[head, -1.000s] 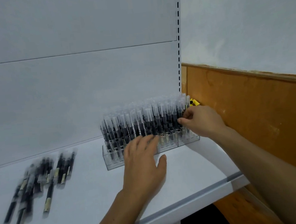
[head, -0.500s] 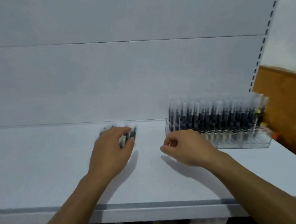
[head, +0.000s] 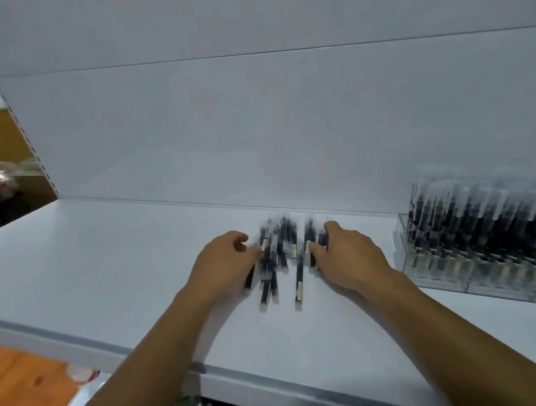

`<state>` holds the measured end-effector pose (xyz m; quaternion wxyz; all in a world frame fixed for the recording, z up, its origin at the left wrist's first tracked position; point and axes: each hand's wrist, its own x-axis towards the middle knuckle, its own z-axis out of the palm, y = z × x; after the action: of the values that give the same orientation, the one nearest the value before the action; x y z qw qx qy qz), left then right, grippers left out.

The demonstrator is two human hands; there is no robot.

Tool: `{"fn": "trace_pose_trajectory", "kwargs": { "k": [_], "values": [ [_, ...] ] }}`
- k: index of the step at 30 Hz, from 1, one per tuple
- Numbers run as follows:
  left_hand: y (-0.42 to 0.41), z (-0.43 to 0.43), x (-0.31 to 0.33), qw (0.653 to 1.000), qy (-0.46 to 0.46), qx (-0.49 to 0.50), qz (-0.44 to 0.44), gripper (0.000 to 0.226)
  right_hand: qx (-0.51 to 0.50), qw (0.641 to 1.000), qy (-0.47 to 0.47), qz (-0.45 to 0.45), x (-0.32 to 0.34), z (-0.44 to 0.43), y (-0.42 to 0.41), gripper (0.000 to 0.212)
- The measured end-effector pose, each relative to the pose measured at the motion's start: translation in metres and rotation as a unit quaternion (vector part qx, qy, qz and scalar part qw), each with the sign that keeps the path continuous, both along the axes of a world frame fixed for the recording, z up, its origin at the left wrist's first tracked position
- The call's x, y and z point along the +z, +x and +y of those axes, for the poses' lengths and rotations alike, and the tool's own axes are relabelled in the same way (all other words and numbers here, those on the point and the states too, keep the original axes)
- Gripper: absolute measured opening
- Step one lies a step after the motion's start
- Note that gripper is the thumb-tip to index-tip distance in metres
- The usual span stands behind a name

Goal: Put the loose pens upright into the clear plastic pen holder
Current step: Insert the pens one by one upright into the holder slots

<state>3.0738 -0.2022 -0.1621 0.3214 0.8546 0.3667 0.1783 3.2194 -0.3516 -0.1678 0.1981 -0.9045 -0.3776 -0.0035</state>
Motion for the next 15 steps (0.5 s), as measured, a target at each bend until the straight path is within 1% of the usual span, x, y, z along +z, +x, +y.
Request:
{"fn": "trace_pose_trajectory", "kwargs": {
  "k": [4,6,10,12,15],
  "values": [
    [0.01,0.018,0.012,0.999,-0.041,-0.007,0.03,0.032,0.01,0.999,0.022,-0.023,-0.01,-0.001,0.0,0.028],
    [0.016,0.022,0.018,0.997,-0.06,-0.014,0.053,0.036,0.02,0.999,0.038,-0.009,-0.01,-0.002,0.001,0.027],
    [0.032,0.027,0.028,0.993,-0.056,-0.022,0.105,0.036,0.023,0.998,0.056,0.012,-0.011,-0.005,0.007,0.028],
    [0.034,0.03,0.032,0.991,-0.072,-0.021,0.114,0.037,0.017,0.998,0.059,0.007,-0.012,-0.008,0.009,0.028],
    [0.028,0.031,0.032,0.987,-0.055,-0.032,0.15,0.039,0.002,0.998,0.055,-0.003,-0.01,-0.01,0.009,0.03]
  ]
}}
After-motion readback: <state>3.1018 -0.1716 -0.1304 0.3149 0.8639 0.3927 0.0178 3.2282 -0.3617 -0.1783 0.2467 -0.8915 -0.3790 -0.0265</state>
